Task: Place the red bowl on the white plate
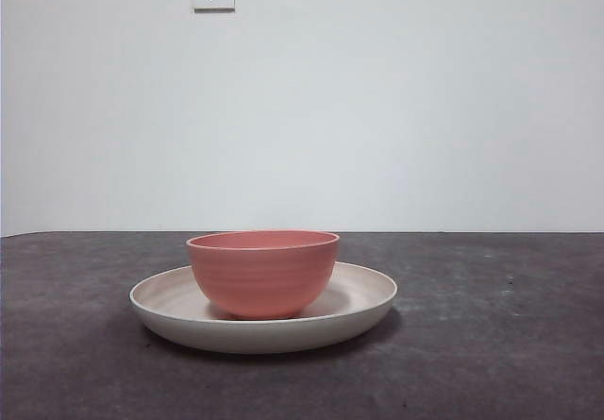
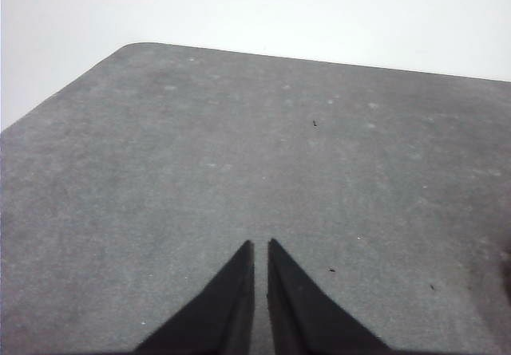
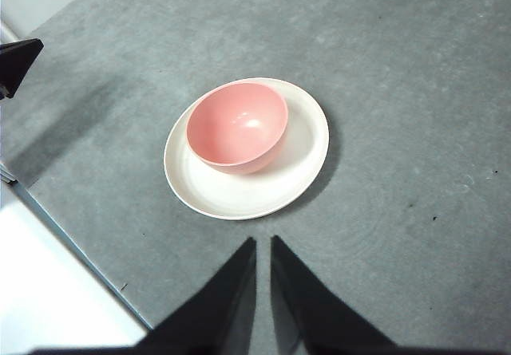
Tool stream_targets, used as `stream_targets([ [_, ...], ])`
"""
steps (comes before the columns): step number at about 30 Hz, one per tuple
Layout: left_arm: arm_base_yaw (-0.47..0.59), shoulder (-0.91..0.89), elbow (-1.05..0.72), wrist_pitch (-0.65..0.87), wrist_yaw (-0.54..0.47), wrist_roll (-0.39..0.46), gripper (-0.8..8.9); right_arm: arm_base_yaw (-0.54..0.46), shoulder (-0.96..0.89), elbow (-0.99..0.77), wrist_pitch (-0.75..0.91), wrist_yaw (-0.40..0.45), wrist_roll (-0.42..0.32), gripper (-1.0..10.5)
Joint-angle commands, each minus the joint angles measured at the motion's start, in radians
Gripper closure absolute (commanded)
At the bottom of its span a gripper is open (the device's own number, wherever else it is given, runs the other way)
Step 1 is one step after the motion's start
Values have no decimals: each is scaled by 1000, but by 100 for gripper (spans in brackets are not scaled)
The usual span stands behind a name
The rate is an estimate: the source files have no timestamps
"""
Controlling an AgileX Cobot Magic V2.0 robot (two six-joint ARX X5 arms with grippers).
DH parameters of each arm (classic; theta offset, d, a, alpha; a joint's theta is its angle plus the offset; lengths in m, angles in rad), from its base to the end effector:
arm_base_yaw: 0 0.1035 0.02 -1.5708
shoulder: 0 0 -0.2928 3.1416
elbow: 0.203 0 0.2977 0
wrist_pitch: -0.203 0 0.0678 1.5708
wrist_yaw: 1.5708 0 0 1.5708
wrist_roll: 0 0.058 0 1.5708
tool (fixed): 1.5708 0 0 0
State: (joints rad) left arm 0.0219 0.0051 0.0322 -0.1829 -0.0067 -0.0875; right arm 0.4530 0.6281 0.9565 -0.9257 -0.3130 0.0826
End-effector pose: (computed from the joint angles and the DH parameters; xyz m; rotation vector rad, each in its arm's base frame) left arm 0.1413 0.0035 0.1534 -0.0885 0.1544 0.0353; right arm 0.1193 0.0780 0.3572 0.0334 0.6404 0.7168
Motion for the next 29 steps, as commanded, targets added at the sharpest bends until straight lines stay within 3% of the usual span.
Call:
stream_targets([
  [1,-1,-2,-20,-4,-3,16,786,-7,1,-5,19,-3,-6,921],
  [4,-1,-2,-20,-4,-3,16,786,-31,-37,-85,111,-32,-4,921],
  [6,-1,-2,-20,-4,-3,16,786,-61,-98,-211,287,-62,-5,921],
  [11,-1,-2,-20,-4,-3,16,786,-169,-293,-579,763,-49,-17,921],
  [14,-1,-2,-20,-4,-4,16,786,-249,-410,-735,882,-41,-17,921],
  [21,-1,-2,-20,-4,-3,15,786,-375,-580,-919,903,76,-16,921],
  [29,-1,-2,-20,-4,-3,16,786,-437,-624,-946,843,264,-13,921],
])
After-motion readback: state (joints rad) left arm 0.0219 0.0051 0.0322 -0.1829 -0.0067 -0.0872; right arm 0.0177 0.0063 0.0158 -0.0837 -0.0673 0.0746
